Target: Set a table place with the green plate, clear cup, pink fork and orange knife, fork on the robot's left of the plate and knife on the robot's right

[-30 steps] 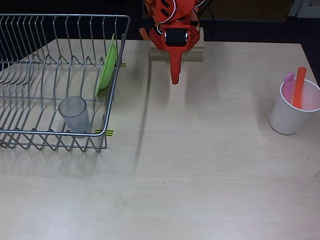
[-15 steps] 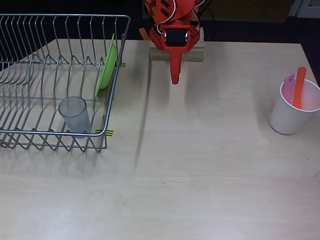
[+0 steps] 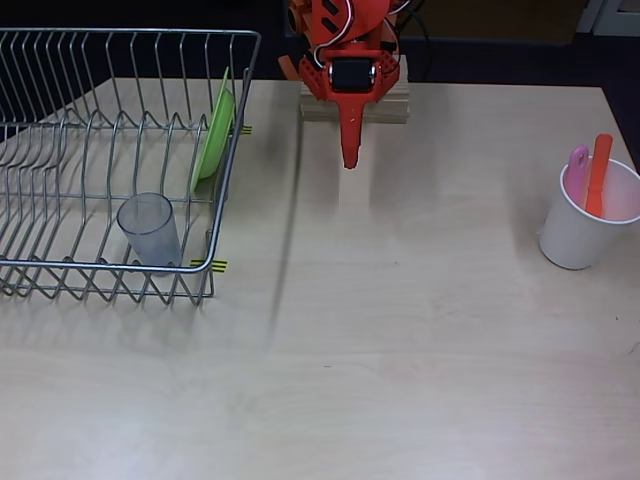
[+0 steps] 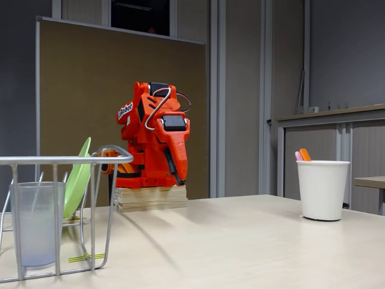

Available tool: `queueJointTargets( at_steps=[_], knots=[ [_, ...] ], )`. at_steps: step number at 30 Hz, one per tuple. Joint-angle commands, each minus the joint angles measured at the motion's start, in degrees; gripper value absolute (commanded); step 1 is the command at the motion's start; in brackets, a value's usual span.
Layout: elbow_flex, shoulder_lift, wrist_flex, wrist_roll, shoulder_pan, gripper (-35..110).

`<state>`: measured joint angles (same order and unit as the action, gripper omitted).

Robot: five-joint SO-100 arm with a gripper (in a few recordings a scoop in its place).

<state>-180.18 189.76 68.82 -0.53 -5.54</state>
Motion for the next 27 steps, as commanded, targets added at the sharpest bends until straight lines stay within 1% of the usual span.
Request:
queueJointTargets(
  at_steps=[1, 6, 9, 11, 12, 14, 15, 16, 21, 23, 25, 27],
  knots=[
    [0.18, 0.79, 0.79, 1.05, -0.62, 0],
    [0.18, 0.7, 0.79, 1.05, -0.62, 0],
    [0.18, 0.53, 0.7, 2.46, -6.15, 0],
    [0.18, 1.05, 0.97, 1.41, -4.92, 0],
    [0.18, 1.23, 1.05, 2.99, -4.57, 0],
    [0.26, 1.32, 1.05, 17.23, -5.19, 0],
    [0.44, 1.32, 1.41, 22.32, -4.39, 0],
    [0.97, 1.32, 1.93, 24.08, -3.34, 0],
    [9.49, -3.52, 4.66, 23.47, -1.05, 0],
    [15.21, -7.91, 6.33, 30.15, 0.7, 0],
    [21.45, -13.54, 6.86, 30.5, 2.64, 1],
    [28.39, -20.39, 6.94, 33.57, 5.19, 5]
  ],
)
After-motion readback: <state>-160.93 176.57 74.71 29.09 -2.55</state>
